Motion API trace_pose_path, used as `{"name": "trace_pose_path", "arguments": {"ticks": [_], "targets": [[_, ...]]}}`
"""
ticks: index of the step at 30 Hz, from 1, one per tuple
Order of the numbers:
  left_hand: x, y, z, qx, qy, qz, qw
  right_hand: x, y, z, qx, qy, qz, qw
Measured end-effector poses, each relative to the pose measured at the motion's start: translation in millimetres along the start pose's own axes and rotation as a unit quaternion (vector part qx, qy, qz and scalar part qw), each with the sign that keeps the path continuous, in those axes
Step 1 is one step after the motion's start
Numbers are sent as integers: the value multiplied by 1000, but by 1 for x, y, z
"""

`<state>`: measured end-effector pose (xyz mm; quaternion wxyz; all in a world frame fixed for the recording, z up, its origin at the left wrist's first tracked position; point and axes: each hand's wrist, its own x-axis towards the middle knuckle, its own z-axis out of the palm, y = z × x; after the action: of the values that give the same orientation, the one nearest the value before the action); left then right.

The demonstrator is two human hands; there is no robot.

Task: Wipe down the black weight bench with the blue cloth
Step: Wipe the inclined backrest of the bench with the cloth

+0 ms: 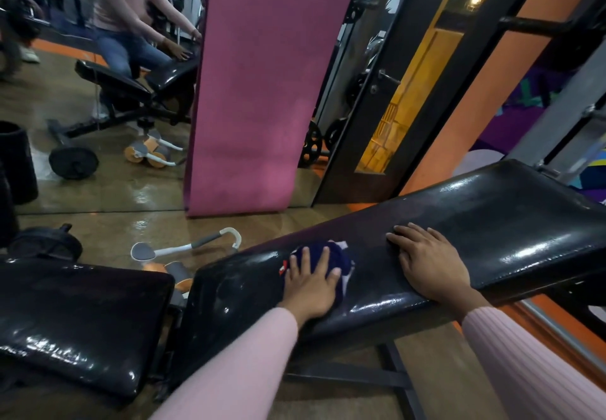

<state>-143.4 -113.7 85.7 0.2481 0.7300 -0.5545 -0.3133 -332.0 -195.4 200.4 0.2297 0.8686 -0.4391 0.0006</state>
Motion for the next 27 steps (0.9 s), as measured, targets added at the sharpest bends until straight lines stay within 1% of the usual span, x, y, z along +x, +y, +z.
{"name": "trace_pose_path", "arguments": {"ticks": [3, 5, 8, 11, 13, 15, 17, 19, 20, 22, 24, 27], "targets": [[-17, -39, 2, 7, 15, -38, 999, 1, 0, 1, 0, 7, 1, 1000], [-44, -48, 16, 31, 28, -35, 999, 2, 0, 1, -1, 3, 1, 1000], [-66, -23, 34, 64, 21, 14, 998, 1, -1, -1, -7, -6, 2, 1000], [-46, 0, 31, 39, 23, 32, 998, 1, -2, -1, -15, -15, 6, 1000], [-27, -5, 19, 10, 9, 14, 1000, 1, -2, -2, -17, -22, 8, 1000], [-19, -28, 9, -2, 4, -20, 1000, 0, -1, -1, -14, -22, 13, 1000], [-28, -56, 8, -2, 14, -50, 999, 1, -1, 0, -8, -14, 16, 1000], [-51, -75, 18, 17, 22, -63, 998, 1, -1, 2, -8, -9, 14, 1000], [-64, -75, 24, 42, 27, -53, 997, 2, -1, 3, -7, -6, 14, 1000], [-78, -61, 34, 75, 30, -1, 997, 2, -2, 2, -3, -3, 13, 1000], [-66, -39, 37, 70, 28, 40, 996, 2, -2, 1, -5, -3, 13, 1000], [-18, -20, 16, 21, 19, 19, 999, 2, -3, 1, -10, -1, 14, 1000]]}}
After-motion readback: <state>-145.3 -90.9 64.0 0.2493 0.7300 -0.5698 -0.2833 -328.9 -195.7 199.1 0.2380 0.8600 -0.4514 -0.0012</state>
